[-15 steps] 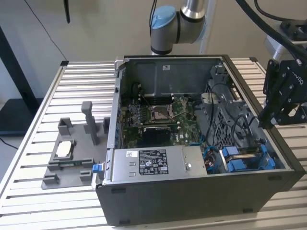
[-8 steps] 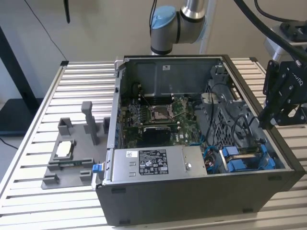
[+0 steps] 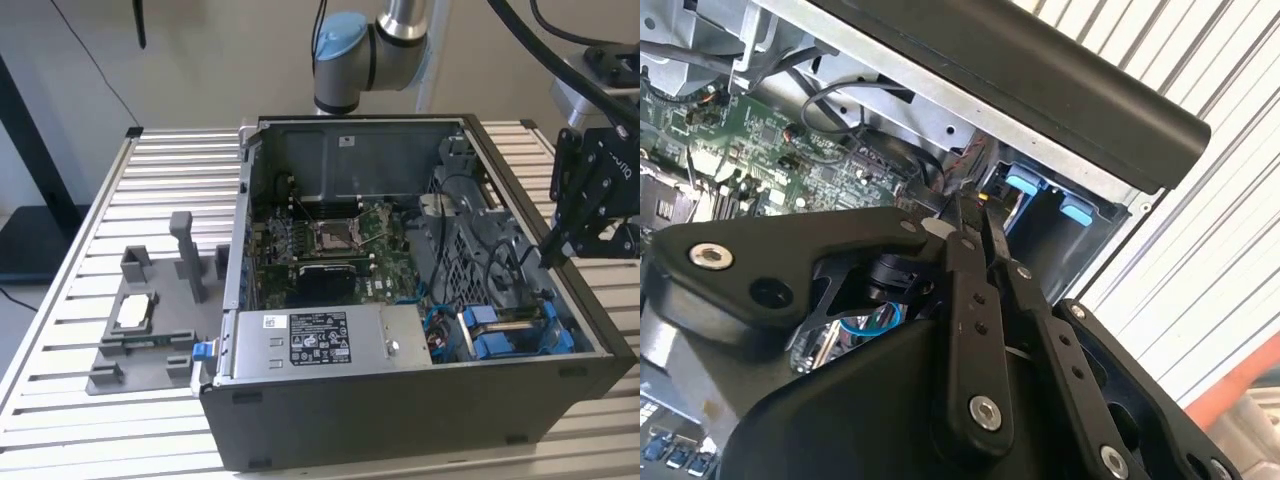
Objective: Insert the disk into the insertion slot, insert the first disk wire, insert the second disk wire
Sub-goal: 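Insert the second disk wire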
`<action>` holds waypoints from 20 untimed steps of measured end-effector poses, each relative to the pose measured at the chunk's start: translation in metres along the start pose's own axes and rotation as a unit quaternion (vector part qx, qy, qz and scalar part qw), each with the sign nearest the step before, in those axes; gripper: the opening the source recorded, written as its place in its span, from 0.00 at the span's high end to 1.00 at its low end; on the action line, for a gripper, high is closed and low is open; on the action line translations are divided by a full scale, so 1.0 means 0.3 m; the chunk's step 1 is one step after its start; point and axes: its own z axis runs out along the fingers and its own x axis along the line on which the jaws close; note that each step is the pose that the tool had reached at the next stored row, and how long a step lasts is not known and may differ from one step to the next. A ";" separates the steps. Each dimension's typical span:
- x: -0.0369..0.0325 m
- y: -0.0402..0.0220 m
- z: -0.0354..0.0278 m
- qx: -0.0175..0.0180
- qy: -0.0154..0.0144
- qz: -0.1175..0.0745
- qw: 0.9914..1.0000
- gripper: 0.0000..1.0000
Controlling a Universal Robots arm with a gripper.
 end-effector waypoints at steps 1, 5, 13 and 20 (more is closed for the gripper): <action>0.000 0.000 0.000 0.000 0.000 0.000 1.000 0.84; 0.000 0.000 0.001 0.000 0.000 0.000 1.000 0.84; -0.008 0.005 0.002 0.000 0.000 0.000 1.000 0.84; -0.050 0.031 0.007 0.000 0.000 0.000 1.000 0.84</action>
